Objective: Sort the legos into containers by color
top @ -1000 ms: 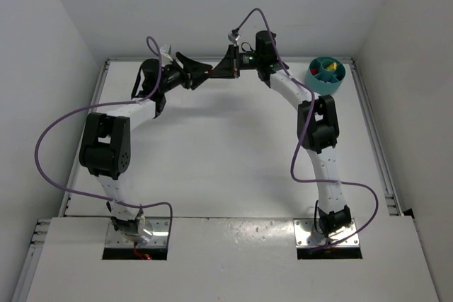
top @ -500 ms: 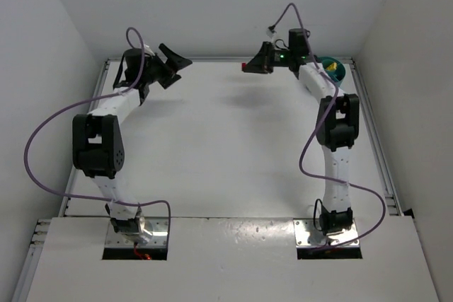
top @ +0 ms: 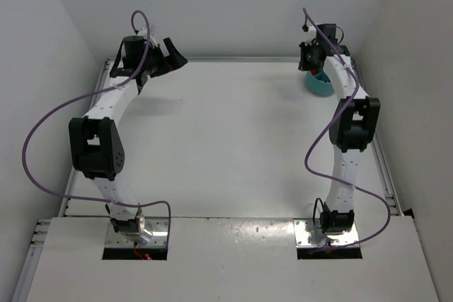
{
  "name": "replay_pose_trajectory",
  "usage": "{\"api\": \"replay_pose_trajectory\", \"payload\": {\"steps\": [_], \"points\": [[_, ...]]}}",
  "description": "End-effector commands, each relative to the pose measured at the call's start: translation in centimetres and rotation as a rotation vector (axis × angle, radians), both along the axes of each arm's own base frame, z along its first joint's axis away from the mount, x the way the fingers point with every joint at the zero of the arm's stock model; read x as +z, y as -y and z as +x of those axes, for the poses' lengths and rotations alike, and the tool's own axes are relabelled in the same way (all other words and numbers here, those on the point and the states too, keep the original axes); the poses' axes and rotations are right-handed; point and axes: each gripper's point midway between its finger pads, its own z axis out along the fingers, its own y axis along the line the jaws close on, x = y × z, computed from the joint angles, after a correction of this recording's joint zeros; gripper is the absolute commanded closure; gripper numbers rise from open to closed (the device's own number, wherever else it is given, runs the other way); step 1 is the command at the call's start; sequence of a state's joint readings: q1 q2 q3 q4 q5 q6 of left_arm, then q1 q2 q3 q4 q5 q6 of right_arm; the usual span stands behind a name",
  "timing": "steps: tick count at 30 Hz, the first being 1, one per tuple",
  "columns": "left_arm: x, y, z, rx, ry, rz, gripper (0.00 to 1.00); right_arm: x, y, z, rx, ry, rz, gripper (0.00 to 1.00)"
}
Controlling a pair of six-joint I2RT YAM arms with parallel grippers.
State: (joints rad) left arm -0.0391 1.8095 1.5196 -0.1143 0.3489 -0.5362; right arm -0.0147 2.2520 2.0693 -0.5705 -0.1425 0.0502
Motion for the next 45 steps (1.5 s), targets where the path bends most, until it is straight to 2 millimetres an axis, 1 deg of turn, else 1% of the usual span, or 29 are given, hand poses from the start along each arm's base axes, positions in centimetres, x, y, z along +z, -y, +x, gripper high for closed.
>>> {"api": "replay_pose_trajectory", "payload": {"steps": [1, 5, 7, 8, 9, 11, 12, 13, 16, 17, 19, 20, 21, 22, 24, 27, 28, 30, 31, 32, 34, 35, 38, 39, 40, 42, 43, 44, 45], "points": [[1.4, -0.5, 0.9, 0.009, 0.043, 0.056, 0.0, 3.9, 3.5, -0.1, -0.073, 0.078, -0.166, 1.0], [1.0, 0.0, 1.7, 0.001, 0.025, 0.016, 0.0, 3.3, 5.3, 1.3, -0.125, 0.087, -0.215, 1.0], [1.5, 0.1, 1.8, 0.001, 0.035, 0.016, 0.0, 3.0, 6.3, 1.6, -0.152, 0.089, -0.231, 1.0], [0.9, 0.1, 2.0, 0.005, 0.021, 0.007, 0.0, 2.3, 6.3, 1.7, -0.15, 0.077, -0.231, 1.0], [0.7, 0.0, 1.9, 0.018, 0.007, 0.004, 0.0, 2.3, 7.1, 1.6, -0.161, 0.075, -0.245, 1.0], [0.9, 0.0, 1.9, 0.022, 0.002, -0.004, 0.0, 2.2, 7.3, 2.0, -0.17, 0.082, -0.252, 1.0], [1.2, 0.0, 1.9, 0.022, 0.002, -0.004, 0.0, 1.4, 7.5, 2.3, -0.17, 0.073, -0.268, 1.0], [1.2, 0.0, 1.9, 0.022, 0.002, -0.004, 0.0, 1.8, 8.1, 2.4, -0.18, 0.08, -0.268, 1.0], [0.9, -0.1, 1.8, 0.018, -0.005, 0.006, 0.0, 0.6, 8.1, 3.1, -0.179, 0.074, -0.268, 1.0], [0.9, 0.0, 2.0, 0.018, -0.003, 0.006, 0.0, 1.1, 8.7, 3.3, -0.19, 0.087, -0.268, 1.0], [0.9, 0.0, 2.0, 0.018, -0.003, 0.006, 0.0, -0.1, 8.7, 3.5, -0.188, 0.07, -0.269, 1.0], [0.9, 0.0, 2.0, 0.018, -0.003, 0.006, 0.0, 0.4, 8.8, 3.7, -0.19, 0.082, -0.268, 1.0], [0.9, -0.2, 2.1, 0.026, -0.003, 0.009, 0.0, -0.2, 8.8, 3.9, -0.189, 0.079, -0.269, 1.0], [0.9, -0.3, 2.1, 0.035, -0.003, 0.013, 0.0, 0.3, 8.8, 4.1, -0.191, 0.09, -0.268, 1.0], [0.8, -0.4, 2.2, 0.031, 0.0, 0.021, 0.0, -0.5, 8.8, 4.3, -0.189, 0.081, -0.268, 0.99], [0.8, -0.5, 2.2, 0.041, 0.0, 0.025, 0.0, -0.1, 8.6, 4.6, -0.189, 0.092, -0.254, 0.86], [0.6, -0.5, 2.1, 0.041, -0.009, 0.026, 0.0, -0.3, 8.6, 4.7, -0.189, 0.092, -0.254, 0.77], [0.6, -0.5, 2.1, 0.041, -0.009, 0.026, 0.0, -0.3, 8.4, 4.7, -0.181, 0.093, -0.247, 0.66], [0.6, -0.5, 2.1, 0.041, -0.009, 0.026, 0.0, 0.1, 8.4, 4.9, -0.188, 0.102, -0.24, 0.58], [0.6, -0.5, 2.1, 0.041, -0.009, 0.026, 0.0, 0.1, 8.4, 4.9, -0.188, 0.102, -0.24, 0.54], [0.6, -0.7, 2.2, 0.049, -0.009, 0.029, 0.0, 0.6, 7.6, 5.0, -0.173, 0.113, -0.233, 0.49], [0.1, -0.7, 2.3, 0.049, -0.018, 0.03, 0.0, 1.3, 7.6, 4.9, -0.174, 0.124, -0.233, 0.45], [-0.1, -0.7, 2.2, 0.049, -0.027, 0.03, 0.0, 1.7, 7.5, 4.8, -0.168, 0.124, -0.227, 0.45], [-0.1, -0.8, 2.2, 0.042, -0.02, 0.047, 0.0, 3.3, 7.4, 4.7, -0.177, 0.15, -0.218, 0.45], [0.3, -0.8, 2.1, 0.034, -0.004, 0.064, 0.0, 3.6, 7.0, 4.3, -0.161, 0.147, -0.204, 0.45], [0.5, -1.2, 1.9, 0.031, 0.008, 0.102, 0.0, 6.1, 6.6, 4.1, -0.156, 0.189, -0.181, 0.44], [0.2, -1.4, 1.7, 0.013, 0.011, 0.14, 0.0, 8.4, 6.0, 3.3, -0.149, 0.216, -0.15, 0.44], [0.7, -1.6, 1.7, 0.015, 0.028, 0.162, 0.0, 10.0, 5.2, 3.1, -0.131, 0.245, -0.14, 0.44], [1.0, -1.9, 1.4, 0.019, 0.03, 0.183, 0.0, 10.4, 4.7, 2.3, -0.121, 0.236, -0.117, 0.41]]}}
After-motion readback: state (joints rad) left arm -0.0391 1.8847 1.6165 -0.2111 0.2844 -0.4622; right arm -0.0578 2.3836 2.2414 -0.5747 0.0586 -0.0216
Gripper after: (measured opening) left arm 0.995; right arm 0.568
